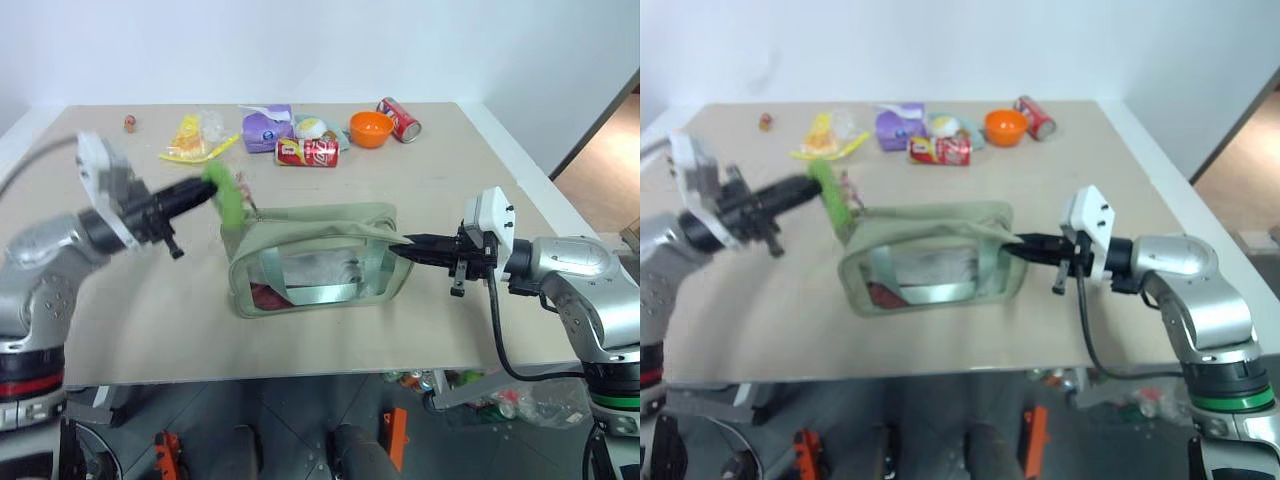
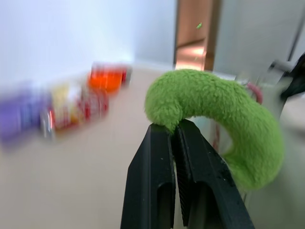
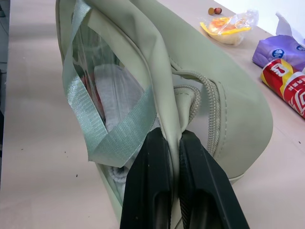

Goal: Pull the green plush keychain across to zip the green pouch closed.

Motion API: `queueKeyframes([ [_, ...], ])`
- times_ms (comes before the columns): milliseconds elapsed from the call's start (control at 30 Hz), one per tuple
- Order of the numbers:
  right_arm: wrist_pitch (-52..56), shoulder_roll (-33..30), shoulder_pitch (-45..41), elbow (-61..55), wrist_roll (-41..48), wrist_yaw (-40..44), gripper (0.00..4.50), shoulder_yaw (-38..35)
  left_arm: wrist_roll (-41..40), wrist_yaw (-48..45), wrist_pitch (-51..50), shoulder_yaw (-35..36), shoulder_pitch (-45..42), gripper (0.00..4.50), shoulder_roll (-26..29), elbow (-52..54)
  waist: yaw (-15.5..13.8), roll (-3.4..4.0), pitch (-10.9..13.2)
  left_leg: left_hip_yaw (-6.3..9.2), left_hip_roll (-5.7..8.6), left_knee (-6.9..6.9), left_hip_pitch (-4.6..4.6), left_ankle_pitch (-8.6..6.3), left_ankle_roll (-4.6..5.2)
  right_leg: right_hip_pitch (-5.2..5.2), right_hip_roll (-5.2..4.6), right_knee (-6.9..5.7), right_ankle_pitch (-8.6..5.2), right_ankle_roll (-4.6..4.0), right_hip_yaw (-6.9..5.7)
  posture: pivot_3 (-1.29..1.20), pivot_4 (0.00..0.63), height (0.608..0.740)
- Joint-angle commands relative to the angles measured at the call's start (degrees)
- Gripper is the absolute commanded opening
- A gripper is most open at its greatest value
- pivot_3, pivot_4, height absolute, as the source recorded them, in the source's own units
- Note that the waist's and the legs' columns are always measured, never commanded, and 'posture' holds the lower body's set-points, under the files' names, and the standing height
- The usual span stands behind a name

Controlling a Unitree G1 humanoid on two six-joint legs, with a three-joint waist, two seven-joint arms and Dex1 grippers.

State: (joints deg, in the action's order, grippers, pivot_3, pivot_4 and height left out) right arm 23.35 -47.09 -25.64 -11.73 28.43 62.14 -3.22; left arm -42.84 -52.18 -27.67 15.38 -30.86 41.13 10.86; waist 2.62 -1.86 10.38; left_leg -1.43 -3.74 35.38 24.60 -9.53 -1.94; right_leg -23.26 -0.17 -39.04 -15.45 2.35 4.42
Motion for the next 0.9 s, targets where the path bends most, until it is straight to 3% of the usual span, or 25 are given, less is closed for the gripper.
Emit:
queueKeyframes([
  [33, -0.6, -0.7, -0.3, -0.9, 0.0, 0.7, 0.00, -1.0, 0.7, -0.8, -0.3, -4.4, -4.3, 0.03, -0.6, 3.4, 0.0, 0.01, 0.0, -0.02, 0.02, 0.00, -0.02, 0.00, 0.00, 0.01, -0.02, 0.00, -0.01, 0.02, 0.02, 0.00, 0.150, 0.740],
  [367, -1.7, 0.2, -0.5, -0.7, -0.7, 0.2, 0.00, -0.4, 11.9, -7.2, 6.5, -17.7, -14.9, 0.03, -6.6, -7.6, 0.0, 0.00, 0.0, 0.02, 0.04, 0.03, 0.00, 0.01, 0.00, 0.01, 0.03, 0.00, 0.02, 0.03, 0.03, 0.00, 0.150, 0.740],
  [567, -2.2, 0.2, 0.4, -1.4, -0.7, -0.2, 0.00, -0.9, 11.7, -12.5, 3.1, -19.1, -17.6, 0.03, -6.3, -10.4, 0.0, 0.00, 0.0, 0.04, 0.04, 0.02, 0.04, 0.01, 0.00, -0.02, 0.03, 0.00, 0.00, 0.05, 0.01, 0.00, 0.150, 0.740],
  [600, -2.3, 0.2, 0.5, -1.5, -0.7, -0.3, 0.00, -0.9, 11.6, -12.8, 2.9, -18.9, -18.0, 0.71, -6.6, -10.7, 0.0, 0.01, 0.0, 0.04, 0.04, 0.02, 0.04, 0.00, 0.00, -0.02, 0.02, 0.00, -0.01, 0.07, 0.01, 0.00, 0.150, 0.740],
  [800, -2.4, 0.5, 0.9, -2.2, -0.5, -1.1, 0.00, -0.6, 12.3, -15.0, 2.8, -18.2, -19.8, 2.72, -5.7, -10.3, 0.0, 0.01, 0.0, 0.05, 0.03, 0.02, 0.03, 0.01, 0.00, -0.01, 0.03, -0.01, 0.00, 0.06, 0.01, 0.00, 0.150, 0.740],
  [833, -2.4, 0.6, 0.8, -2.2, -0.5, -1.1, 0.00, -0.5, 12.4, -15.6, 2.6, -17.9, -20.0, 2.96, -4.8, -9.8, 0.1, 0.01, 0.0, 0.05, 0.03, 0.02, 0.03, 0.01, 0.00, -0.02, 0.03, -0.01, 0.00, 0.06, 0.01, 0.00, 0.150, 0.740],
  [900, -2.6, 0.8, 0.6, -1.9, -0.6, -1.0, 0.00, -0.2, 12.2, -16.2, 2.0, -17.3, -20.1, 2.96, -3.3, -8.7, 0.1, 0.01, 0.0, 0.05, 0.03, 0.02, 0.03, 0.01, 0.00, -0.02, 0.03, -0.01, 0.00, 0.06, 0.02, 0.00, 0.150, 0.740],
])
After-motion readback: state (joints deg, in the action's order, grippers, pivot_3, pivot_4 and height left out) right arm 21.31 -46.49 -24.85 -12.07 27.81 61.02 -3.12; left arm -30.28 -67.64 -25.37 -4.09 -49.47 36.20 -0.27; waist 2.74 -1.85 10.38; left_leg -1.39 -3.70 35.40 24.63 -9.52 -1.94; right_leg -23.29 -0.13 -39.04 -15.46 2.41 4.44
